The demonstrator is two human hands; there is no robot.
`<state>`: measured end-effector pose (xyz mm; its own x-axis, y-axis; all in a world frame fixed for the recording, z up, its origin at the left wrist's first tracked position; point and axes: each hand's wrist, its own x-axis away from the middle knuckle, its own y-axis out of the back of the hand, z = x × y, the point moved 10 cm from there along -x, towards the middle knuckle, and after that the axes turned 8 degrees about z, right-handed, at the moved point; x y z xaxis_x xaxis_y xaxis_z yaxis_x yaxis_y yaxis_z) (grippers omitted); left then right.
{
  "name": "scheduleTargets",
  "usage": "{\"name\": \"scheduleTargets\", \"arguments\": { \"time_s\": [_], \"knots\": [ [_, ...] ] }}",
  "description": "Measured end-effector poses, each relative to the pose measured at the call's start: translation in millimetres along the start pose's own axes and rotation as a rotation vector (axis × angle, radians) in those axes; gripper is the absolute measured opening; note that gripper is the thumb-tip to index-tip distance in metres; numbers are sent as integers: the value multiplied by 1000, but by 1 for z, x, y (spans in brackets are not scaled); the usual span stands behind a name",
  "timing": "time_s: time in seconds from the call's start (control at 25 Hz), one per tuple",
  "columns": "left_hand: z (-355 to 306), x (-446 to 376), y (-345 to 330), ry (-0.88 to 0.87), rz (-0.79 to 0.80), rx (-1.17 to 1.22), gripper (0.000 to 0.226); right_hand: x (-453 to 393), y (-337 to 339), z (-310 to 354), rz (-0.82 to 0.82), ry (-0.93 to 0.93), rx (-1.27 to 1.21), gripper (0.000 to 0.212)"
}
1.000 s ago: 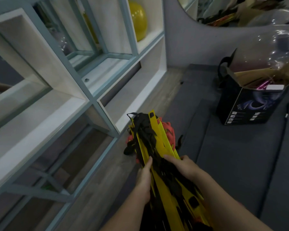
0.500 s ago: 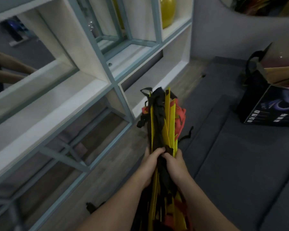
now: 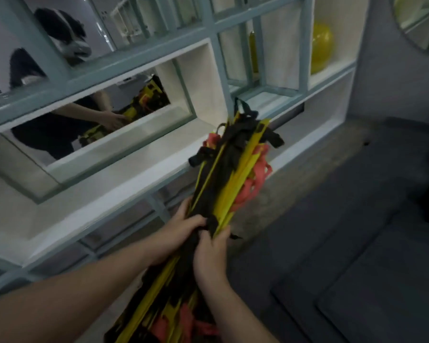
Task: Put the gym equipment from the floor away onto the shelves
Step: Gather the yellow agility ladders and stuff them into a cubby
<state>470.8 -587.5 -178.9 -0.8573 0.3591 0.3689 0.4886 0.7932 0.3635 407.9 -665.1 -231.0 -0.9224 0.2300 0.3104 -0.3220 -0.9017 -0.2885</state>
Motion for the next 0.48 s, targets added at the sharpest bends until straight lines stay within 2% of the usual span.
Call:
{"name": "scheduleTargets", "arguments": {
  "time_s": [0.08, 0.2, 0.36, 0.48],
  "knots": [
    [-8, 19, 40, -1, -27, -32, 54, 6, -43, 14, 104, -4, 10, 66],
    [-23, 28, 90, -12, 0, -182, 52, 11, -98, 29, 195, -22, -45, 71],
    [-43, 34, 164, 42, -10, -363, 63, 6, -169, 35, 285, -83, -72, 74],
    [-65, 24, 197, 46, -9, -493, 68, -12, -202, 50, 276, -115, -91, 69]
  ]
}}
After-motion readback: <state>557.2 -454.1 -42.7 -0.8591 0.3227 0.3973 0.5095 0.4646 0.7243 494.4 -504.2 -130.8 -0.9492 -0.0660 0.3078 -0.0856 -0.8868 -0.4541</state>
